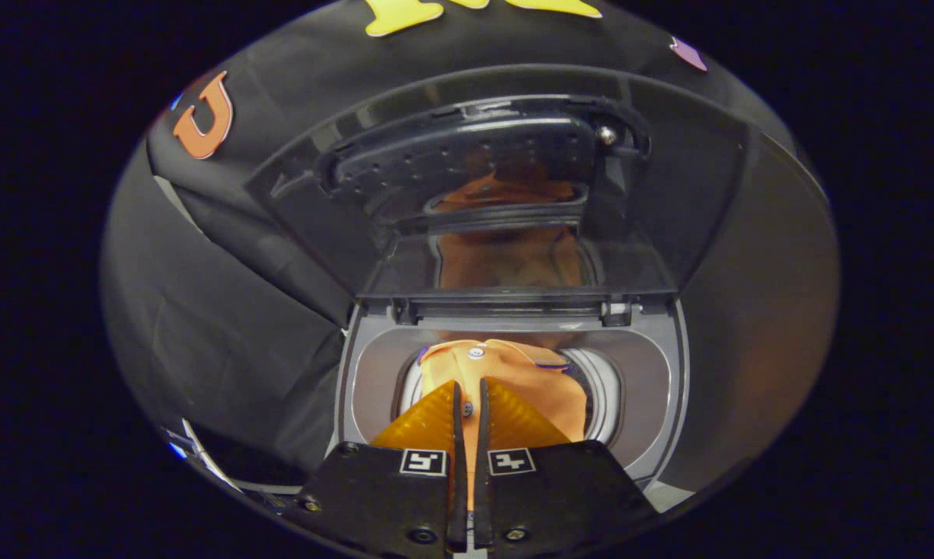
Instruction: Put the clothes into the washing machine and then close the washing machine lid.
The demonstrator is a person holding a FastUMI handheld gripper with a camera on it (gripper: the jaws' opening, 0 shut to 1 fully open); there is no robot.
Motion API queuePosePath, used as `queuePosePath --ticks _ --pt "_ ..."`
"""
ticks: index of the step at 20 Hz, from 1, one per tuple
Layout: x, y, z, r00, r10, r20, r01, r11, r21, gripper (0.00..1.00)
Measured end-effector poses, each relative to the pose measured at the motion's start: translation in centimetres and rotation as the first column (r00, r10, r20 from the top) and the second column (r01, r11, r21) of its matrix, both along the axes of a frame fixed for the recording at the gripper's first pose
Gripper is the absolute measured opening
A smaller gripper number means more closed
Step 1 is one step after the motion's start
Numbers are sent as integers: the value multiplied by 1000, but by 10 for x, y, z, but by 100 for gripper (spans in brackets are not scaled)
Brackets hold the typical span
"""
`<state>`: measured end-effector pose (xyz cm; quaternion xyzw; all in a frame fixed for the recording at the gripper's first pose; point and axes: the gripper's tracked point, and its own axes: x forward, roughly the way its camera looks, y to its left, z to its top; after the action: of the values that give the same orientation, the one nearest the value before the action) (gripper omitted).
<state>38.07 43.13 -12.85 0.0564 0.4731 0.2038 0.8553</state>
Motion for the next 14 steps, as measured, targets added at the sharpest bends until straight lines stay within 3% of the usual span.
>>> queuePosePath --ticks 14 --pt "5 5 -72 998 -17 -68 13 998 -63 7"
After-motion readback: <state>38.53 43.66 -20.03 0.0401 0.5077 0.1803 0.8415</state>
